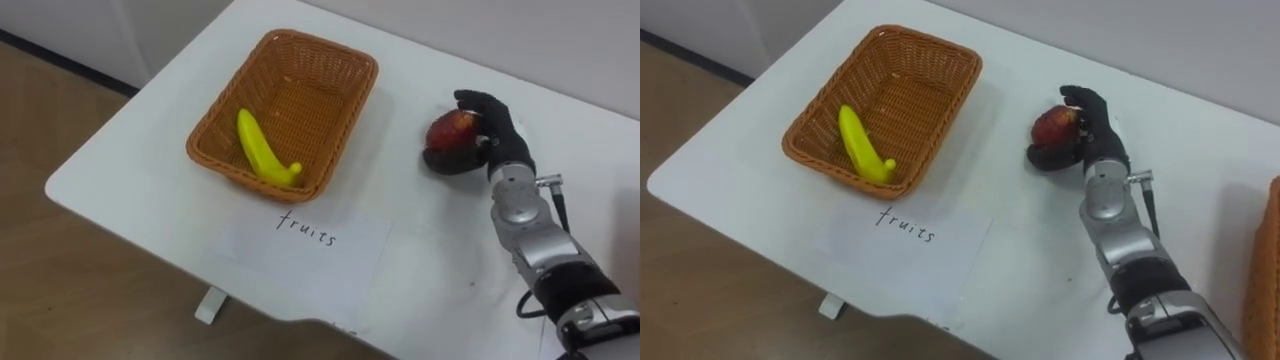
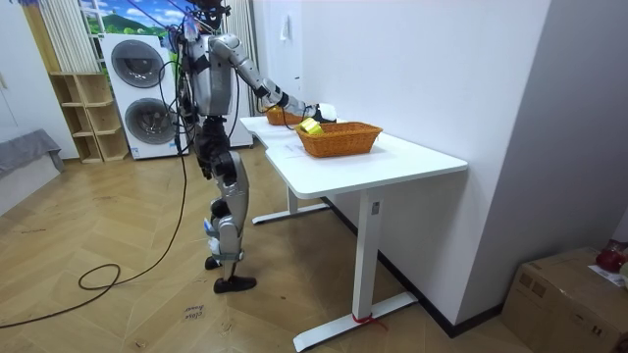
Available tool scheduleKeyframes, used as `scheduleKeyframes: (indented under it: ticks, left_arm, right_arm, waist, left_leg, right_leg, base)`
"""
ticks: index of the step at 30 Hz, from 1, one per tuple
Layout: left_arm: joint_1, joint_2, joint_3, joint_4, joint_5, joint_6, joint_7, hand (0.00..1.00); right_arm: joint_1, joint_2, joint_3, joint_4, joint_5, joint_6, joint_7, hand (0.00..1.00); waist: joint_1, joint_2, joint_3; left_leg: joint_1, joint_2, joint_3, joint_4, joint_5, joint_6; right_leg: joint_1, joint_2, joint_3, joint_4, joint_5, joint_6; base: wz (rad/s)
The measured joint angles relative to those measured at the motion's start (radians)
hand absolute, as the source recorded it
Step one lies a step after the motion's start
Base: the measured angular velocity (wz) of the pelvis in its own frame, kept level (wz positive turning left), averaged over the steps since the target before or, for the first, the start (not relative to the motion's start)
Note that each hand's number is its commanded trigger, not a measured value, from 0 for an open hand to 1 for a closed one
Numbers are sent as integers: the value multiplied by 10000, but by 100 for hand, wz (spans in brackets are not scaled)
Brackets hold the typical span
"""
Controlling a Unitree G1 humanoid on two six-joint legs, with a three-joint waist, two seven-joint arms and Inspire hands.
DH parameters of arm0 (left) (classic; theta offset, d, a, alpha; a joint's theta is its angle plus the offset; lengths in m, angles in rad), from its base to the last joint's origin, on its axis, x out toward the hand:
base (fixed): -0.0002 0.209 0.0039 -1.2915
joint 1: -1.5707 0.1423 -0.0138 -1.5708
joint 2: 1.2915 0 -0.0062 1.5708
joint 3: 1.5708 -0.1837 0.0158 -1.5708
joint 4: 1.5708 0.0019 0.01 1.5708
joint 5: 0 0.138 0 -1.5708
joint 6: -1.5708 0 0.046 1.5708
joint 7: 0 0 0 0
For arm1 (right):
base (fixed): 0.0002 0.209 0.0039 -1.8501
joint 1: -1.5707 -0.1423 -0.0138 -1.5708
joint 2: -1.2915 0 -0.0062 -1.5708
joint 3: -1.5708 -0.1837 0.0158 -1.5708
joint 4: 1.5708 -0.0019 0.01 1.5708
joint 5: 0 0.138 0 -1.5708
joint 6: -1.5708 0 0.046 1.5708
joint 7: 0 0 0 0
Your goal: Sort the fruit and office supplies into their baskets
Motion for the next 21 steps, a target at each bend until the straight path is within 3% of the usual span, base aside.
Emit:
scheduleKeyframes:
  ticks: [7, 11, 21]
  left_arm:
    - [-113, 41, 7, 295, 3, 150, 81, 0]
    - [-191, 66, 12, 378, 3, 167, 96, 0]
    - [-219, 76, 13, 377, 8, 158, 168, 0]
  right_arm:
    - [-95, -85, 95, 215, 2, 154, 268, 100]
    - [-93, -33, 99, 260, -30, 249, 495, 100]
    - [-92, 20, 74, 291, -32, 345, 714, 100]
  waist:
    - [127, -35, 7]
    - [152, -117, 55]
    - [220, -149, 41]
  left_leg:
    - [191, 5, 0, -42, 0, 0]
    - [245, 12, 2, -45, 0, 0]
    - [279, 10, -1, -65, -1, -2]
  right_leg:
    - [162, 0, 49, -28, -1, 1]
    - [211, 5, 48, -20, -1, 1]
    - [226, 12, 41, -3, 3, -3]
  base:
    - [0]
    - [0]
    - [0]
